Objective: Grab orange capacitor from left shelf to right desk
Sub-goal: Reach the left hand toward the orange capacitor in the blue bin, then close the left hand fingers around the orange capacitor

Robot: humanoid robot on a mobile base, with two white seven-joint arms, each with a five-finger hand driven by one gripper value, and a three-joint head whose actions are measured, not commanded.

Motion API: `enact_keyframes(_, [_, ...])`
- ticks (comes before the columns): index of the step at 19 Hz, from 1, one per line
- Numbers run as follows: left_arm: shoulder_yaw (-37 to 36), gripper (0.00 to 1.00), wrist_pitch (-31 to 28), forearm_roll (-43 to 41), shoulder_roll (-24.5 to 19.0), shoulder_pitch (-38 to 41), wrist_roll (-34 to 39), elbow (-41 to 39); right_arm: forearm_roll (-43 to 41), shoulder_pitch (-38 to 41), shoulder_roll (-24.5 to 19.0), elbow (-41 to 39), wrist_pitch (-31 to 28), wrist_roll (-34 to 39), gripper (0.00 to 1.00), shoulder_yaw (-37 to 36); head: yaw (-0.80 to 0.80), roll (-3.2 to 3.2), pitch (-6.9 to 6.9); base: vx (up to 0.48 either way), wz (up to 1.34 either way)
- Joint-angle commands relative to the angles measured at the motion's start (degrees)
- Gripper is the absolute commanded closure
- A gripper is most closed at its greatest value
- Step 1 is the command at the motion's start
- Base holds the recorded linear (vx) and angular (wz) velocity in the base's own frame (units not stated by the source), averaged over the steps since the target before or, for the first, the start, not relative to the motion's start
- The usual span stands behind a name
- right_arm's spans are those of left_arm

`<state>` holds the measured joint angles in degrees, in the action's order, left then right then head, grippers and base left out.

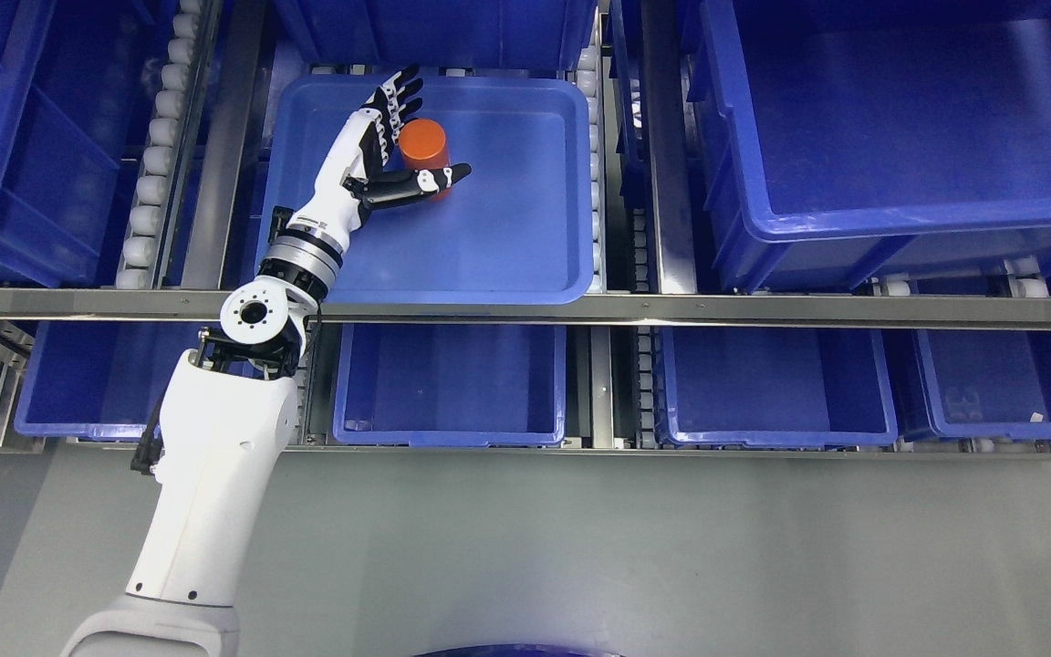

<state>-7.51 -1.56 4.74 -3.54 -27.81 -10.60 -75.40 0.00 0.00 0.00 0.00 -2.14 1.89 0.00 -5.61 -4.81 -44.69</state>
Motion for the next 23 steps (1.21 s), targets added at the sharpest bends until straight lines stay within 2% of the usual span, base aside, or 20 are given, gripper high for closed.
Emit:
enact_keyframes(1, [-0.7, 0.12, 0.8, -1.1, 0.1, -0.6, -0.1, 5.2, 0.0, 0.8, 1.0, -1.9, 0.0, 0.0, 0.00, -0.6, 0.00, 0.00, 0.00, 0.000, 0.00])
enact_keyframes(4, [0.0, 0.26, 3.4, -1.1, 0.5, -0.6, -1.7, 5.3, 0.0, 0.8, 1.0, -1.9, 0.0, 0.0, 0.00, -0.6, 0.00, 0.00, 0.00, 0.000, 0.00])
enact_keyframes(6, [0.1, 0.42, 7.4, -1.0, 1.9, -0.1, -2.7, 5.7, 0.0, 0.8, 1.0, -1.9, 0.0, 0.0, 0.00, -0.6, 0.00, 0.00, 0.00, 0.000, 0.00])
enact_keyframes(8, [0.4, 0.52, 10.8, -1.0, 2.5, -0.1, -2.8, 7.9, 0.0, 0.8, 1.0, -1.9, 0.0, 0.0, 0.00, -0.6, 0.00, 0.00, 0.00, 0.000, 0.00])
enact_keyframes(15, [1.2, 0.75, 13.6, -1.0, 2.5, 0.9, -2.8, 8.6, 0.0, 0.8, 1.0, -1.9, 0.0, 0.0, 0.00, -0.6, 0.00, 0.00, 0.00, 0.000, 0.00])
enact_keyframes(18, [3.1, 1.00, 18.3, -0.5, 2.5, 1.7, -2.9, 8.5, 0.0, 0.8, 1.0, -1.9, 0.0, 0.0, 0.00, -0.6, 0.00, 0.00, 0.00, 0.000, 0.00])
enact_keyframes(23, [3.8, 1.00, 18.9, -0.4, 2.5, 1.5, -3.1, 5.5, 0.0, 0.8, 1.0, -1.9, 0.0, 0.0, 0.00, -0.6, 0.00, 0.00, 0.00, 0.000, 0.00])
